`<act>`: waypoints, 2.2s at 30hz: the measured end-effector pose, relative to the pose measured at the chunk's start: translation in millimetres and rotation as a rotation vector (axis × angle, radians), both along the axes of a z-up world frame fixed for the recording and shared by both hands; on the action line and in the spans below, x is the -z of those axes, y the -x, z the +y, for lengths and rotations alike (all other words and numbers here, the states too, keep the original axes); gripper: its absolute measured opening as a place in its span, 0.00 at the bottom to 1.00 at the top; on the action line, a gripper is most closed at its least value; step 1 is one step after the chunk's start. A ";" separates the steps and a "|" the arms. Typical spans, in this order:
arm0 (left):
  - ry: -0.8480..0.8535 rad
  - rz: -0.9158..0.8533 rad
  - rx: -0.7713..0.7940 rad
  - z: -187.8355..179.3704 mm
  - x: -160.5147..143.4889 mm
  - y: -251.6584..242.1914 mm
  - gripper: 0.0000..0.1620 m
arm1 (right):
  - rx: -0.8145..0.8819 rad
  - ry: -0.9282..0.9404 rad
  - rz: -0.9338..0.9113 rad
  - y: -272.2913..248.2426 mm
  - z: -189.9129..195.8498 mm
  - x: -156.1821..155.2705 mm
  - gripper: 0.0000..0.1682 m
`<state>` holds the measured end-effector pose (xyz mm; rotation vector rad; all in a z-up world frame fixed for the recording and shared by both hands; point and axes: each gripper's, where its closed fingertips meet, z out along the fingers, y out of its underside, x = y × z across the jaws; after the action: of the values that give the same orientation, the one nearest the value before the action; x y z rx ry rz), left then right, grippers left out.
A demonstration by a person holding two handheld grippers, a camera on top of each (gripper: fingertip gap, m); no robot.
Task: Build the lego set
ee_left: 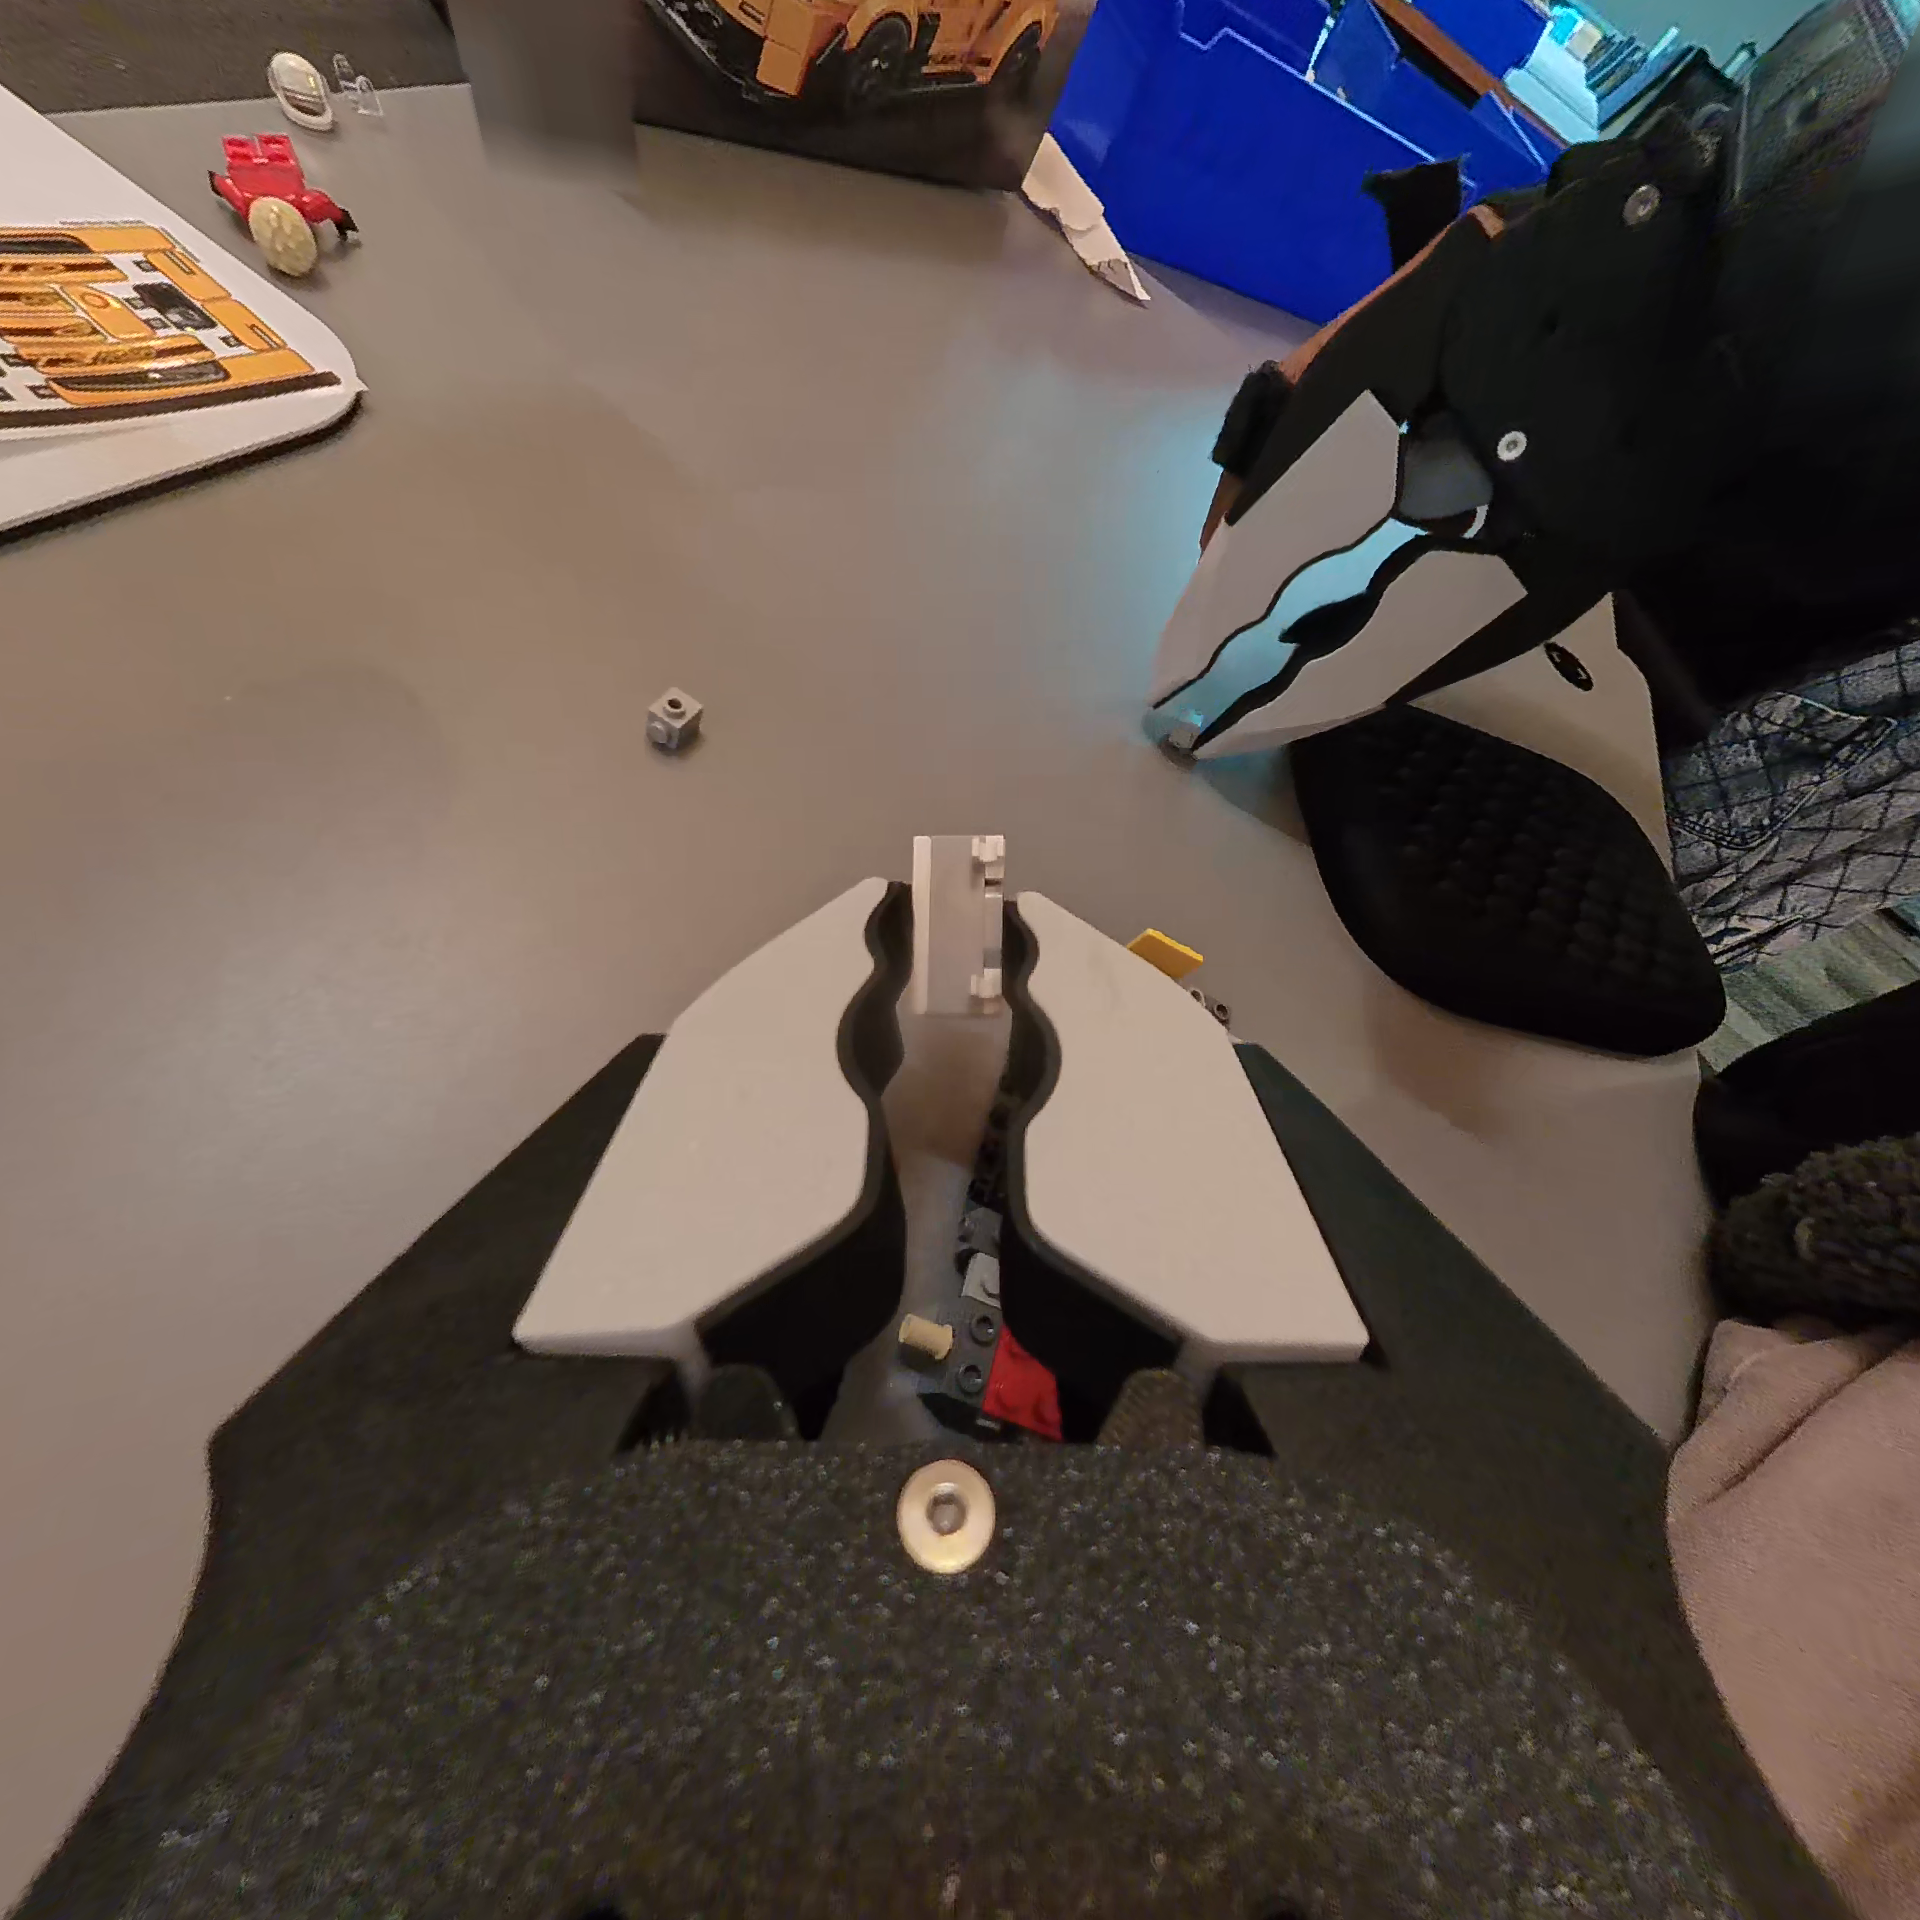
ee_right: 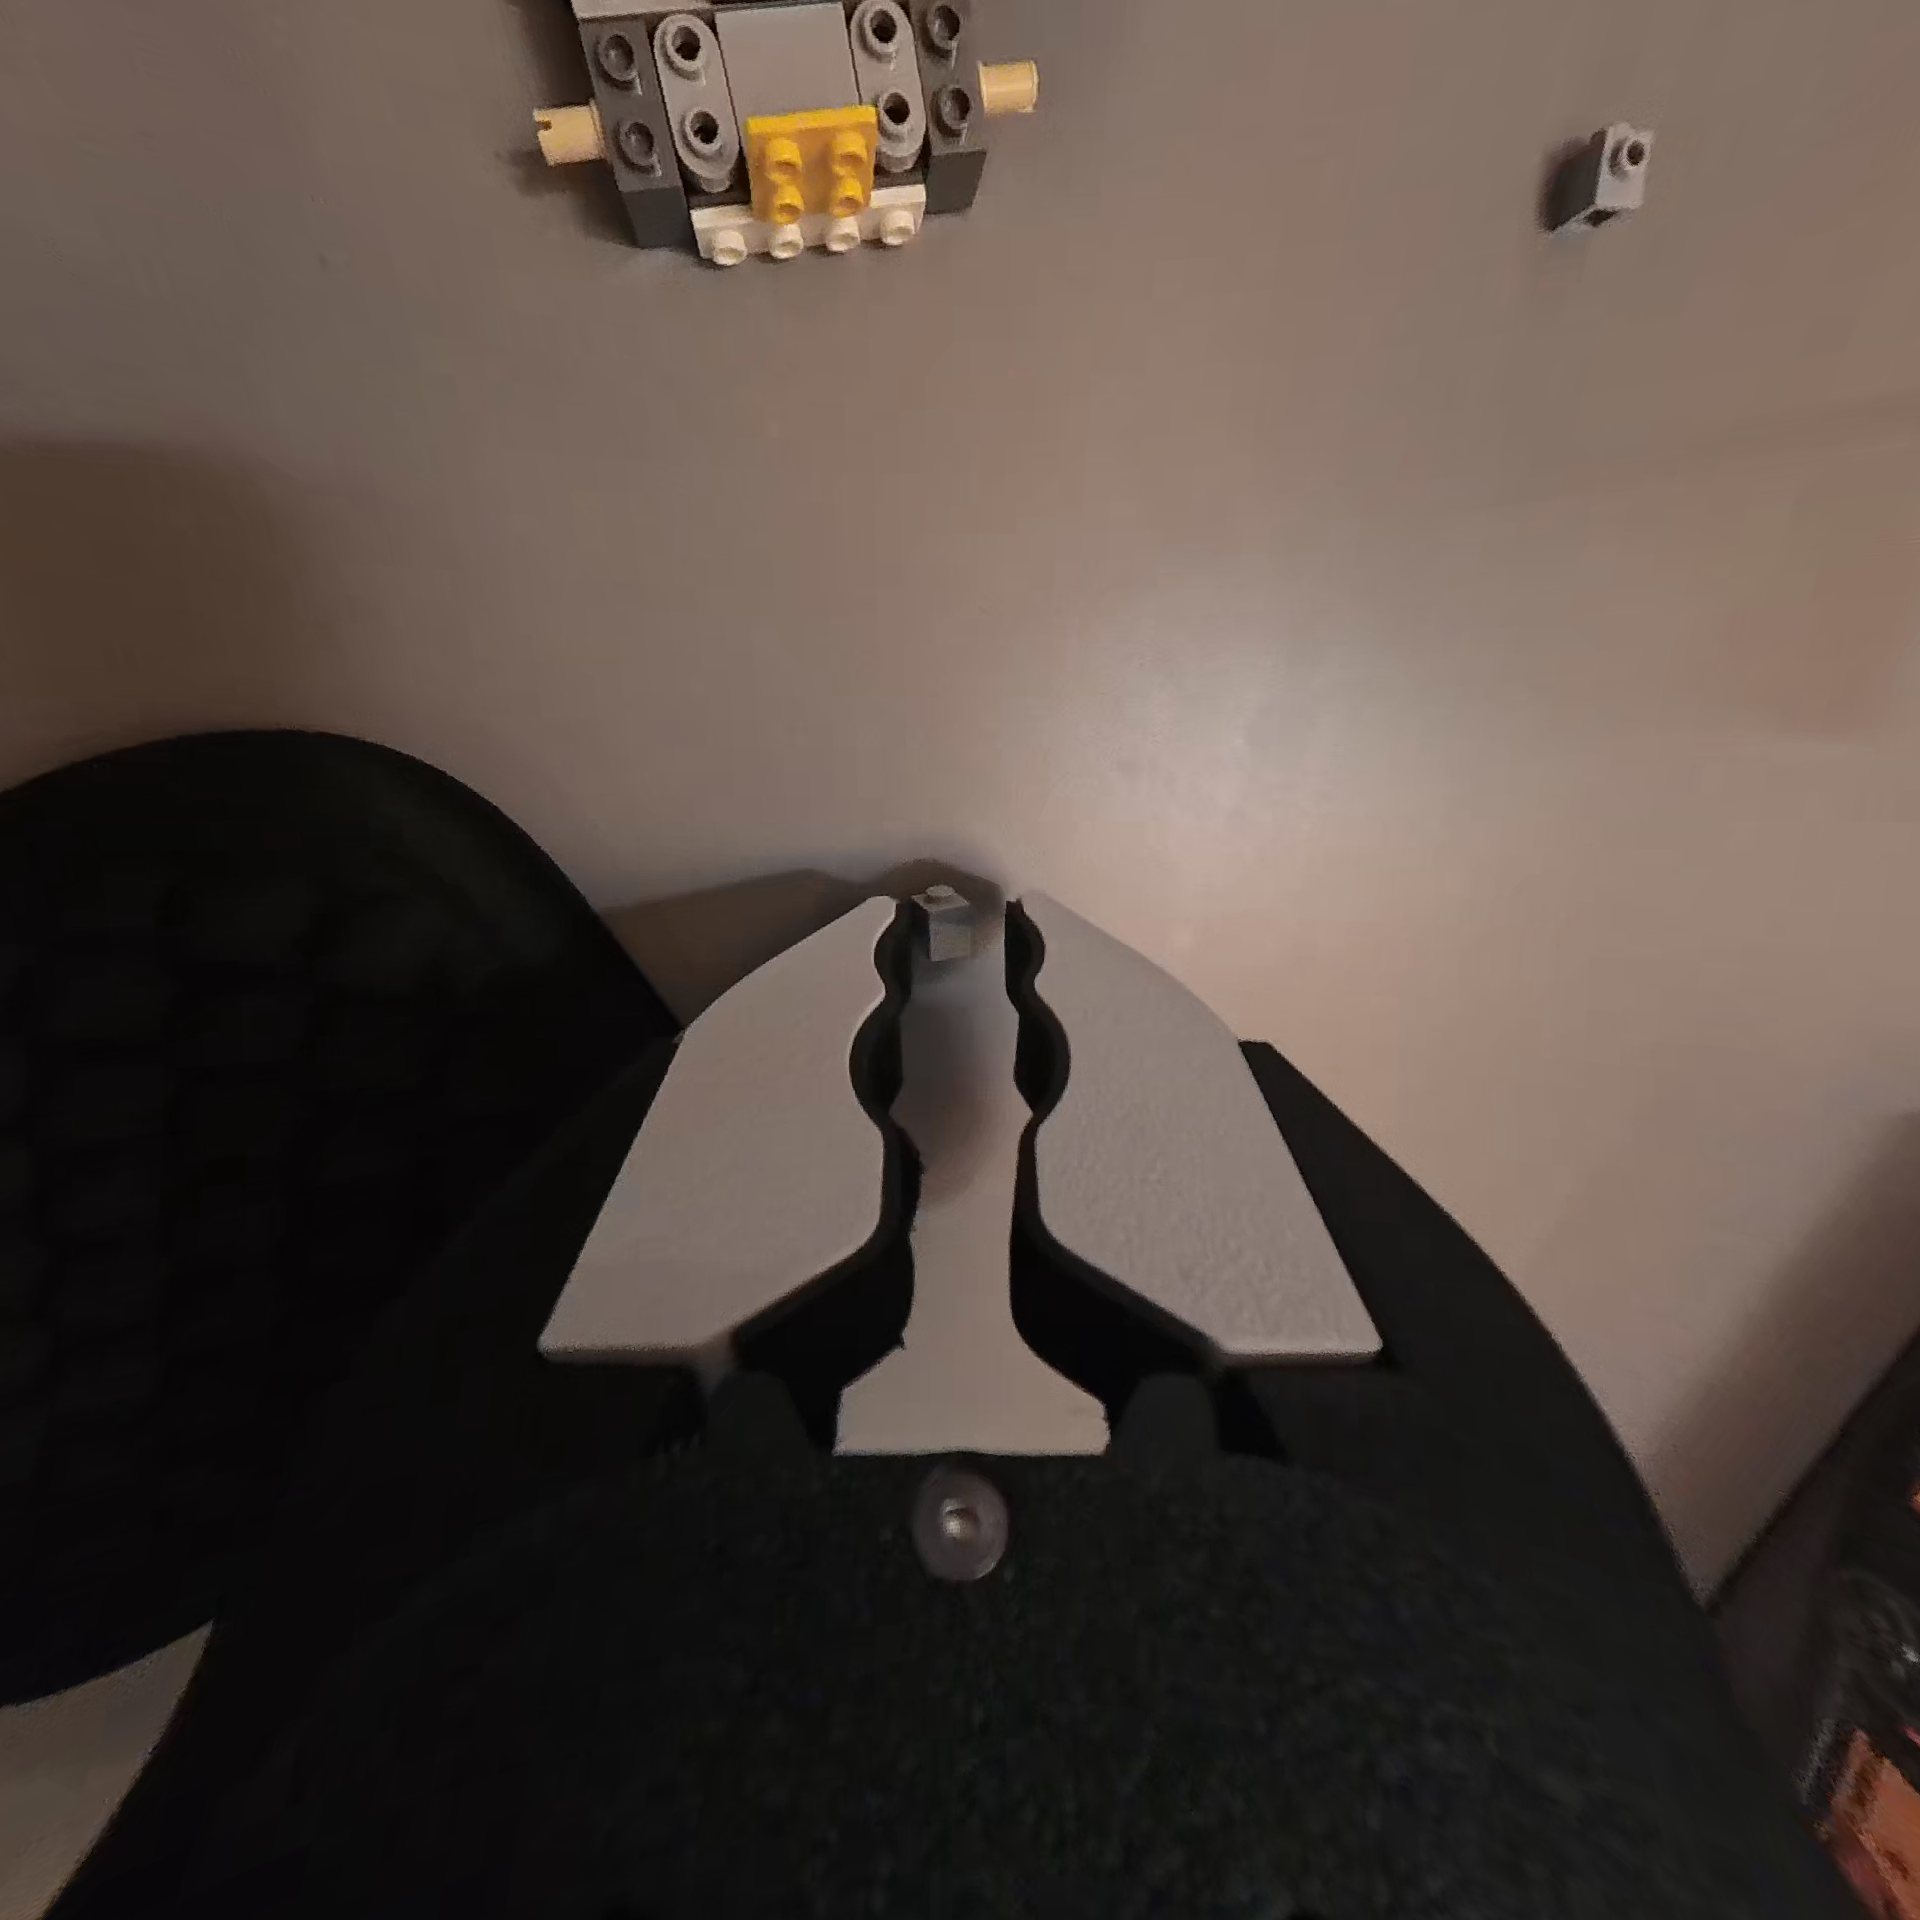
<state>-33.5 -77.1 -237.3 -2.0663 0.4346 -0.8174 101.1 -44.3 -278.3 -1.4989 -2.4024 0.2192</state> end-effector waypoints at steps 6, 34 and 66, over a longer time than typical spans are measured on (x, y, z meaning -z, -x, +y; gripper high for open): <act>0.019 -0.021 0.001 -0.1 0.9 0.1 0.10 | -0.017 0.138 -0.016 -3.6 -6.8 -4.6 0.10; 0.044 -0.043 0.007 -0.6 2.6 -0.2 0.10 | -0.024 0.395 -0.156 -6.5 -10.9 -2.9 0.05; 0.029 -0.030 0.021 -1.0 0.8 0.0 0.10 | 0.128 -0.582 0.177 11.9 76.6 -15.2 0.04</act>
<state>-33.5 -78.2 -238.1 -2.0771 0.4311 -0.8707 89.3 32.4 -263.2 -1.2821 -1.9809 -0.3355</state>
